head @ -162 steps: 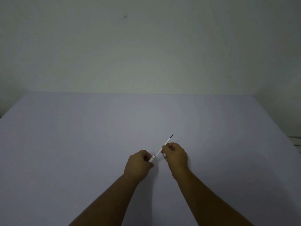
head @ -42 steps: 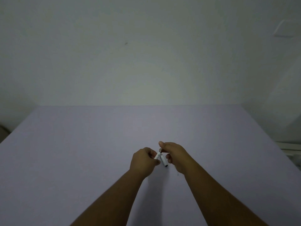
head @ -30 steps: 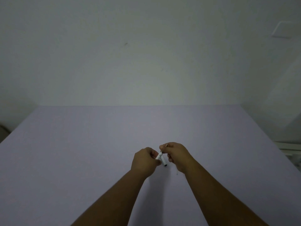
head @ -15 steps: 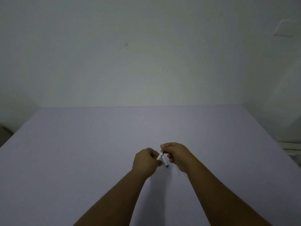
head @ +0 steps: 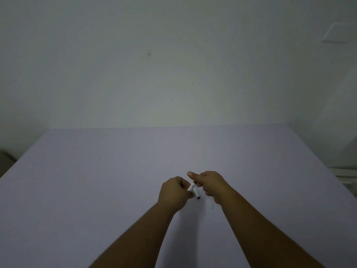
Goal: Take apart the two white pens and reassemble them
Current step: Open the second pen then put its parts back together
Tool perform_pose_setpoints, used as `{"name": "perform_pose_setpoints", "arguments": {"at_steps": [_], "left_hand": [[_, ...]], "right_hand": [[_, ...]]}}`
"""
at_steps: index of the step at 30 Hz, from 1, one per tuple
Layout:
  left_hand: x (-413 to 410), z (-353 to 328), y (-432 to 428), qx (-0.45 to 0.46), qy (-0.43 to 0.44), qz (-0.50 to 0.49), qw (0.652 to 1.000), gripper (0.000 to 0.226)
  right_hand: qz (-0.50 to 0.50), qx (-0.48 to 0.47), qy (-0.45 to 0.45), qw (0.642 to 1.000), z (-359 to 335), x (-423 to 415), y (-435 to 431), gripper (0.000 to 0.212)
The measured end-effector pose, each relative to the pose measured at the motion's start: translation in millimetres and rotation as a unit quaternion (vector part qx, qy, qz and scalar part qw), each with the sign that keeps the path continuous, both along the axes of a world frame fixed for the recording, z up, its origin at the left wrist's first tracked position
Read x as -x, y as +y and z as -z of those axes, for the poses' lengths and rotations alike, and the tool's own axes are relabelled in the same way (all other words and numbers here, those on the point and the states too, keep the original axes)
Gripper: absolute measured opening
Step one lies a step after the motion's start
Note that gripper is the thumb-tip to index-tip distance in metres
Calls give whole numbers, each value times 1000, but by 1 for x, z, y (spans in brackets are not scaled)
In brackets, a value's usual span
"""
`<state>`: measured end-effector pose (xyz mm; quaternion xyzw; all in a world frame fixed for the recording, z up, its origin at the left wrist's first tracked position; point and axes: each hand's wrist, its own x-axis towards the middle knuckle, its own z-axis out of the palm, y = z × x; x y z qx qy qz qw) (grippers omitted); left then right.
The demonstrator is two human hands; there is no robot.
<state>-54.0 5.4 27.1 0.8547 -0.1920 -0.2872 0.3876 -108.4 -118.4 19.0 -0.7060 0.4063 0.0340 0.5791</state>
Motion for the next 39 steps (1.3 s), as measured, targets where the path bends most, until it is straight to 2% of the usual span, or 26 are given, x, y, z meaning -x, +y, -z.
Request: {"name": "perform_pose_setpoints", "arguments": {"at_steps": [2,4,8,12,14,19,22,24,31,33,36,39], "left_hand": [[-1,0,1,3,3,-5,1000,25],[-1,-1,0,2,0,-6,1000,21],[0,-2,-1,2,-2,-6,1000,19],[-2,0,2,5,-1,-4,1000,23],[-3,0,2,1,-7,-3,1000,20],[-3,4,2,-4,-4,-4,1000,18],[-4,5,2,-4,-6,-7,1000,17],[-5,5,1,-6,-15,-6,1000,16],[-12,15,-2,-2,-3,-24,1000,17],[-17,20,-2,-8,10,-44,999,17],[-27,30,-1,-5,51,-85,995,19],[-35,42,-1,2,83,-102,991,22]], "right_hand": [[3,-55,-41,998,-1,2,-1,23],[11,-58,-65,996,0,3,-2,10],[5,-1,-5,1000,-3,1,-1,29],[21,-72,-72,995,-2,3,-1,10],[37,-61,-76,994,1,3,-1,11],[31,-31,-17,999,0,0,0,29],[41,-72,-62,995,3,1,-1,22],[56,-66,-82,993,4,0,-1,18],[48,-49,-57,996,11,-13,-7,22],[64,-22,-60,996,20,-18,-13,24],[101,83,-36,991,41,-23,-27,15],[14,186,64,980,68,-31,-30,26]]}}
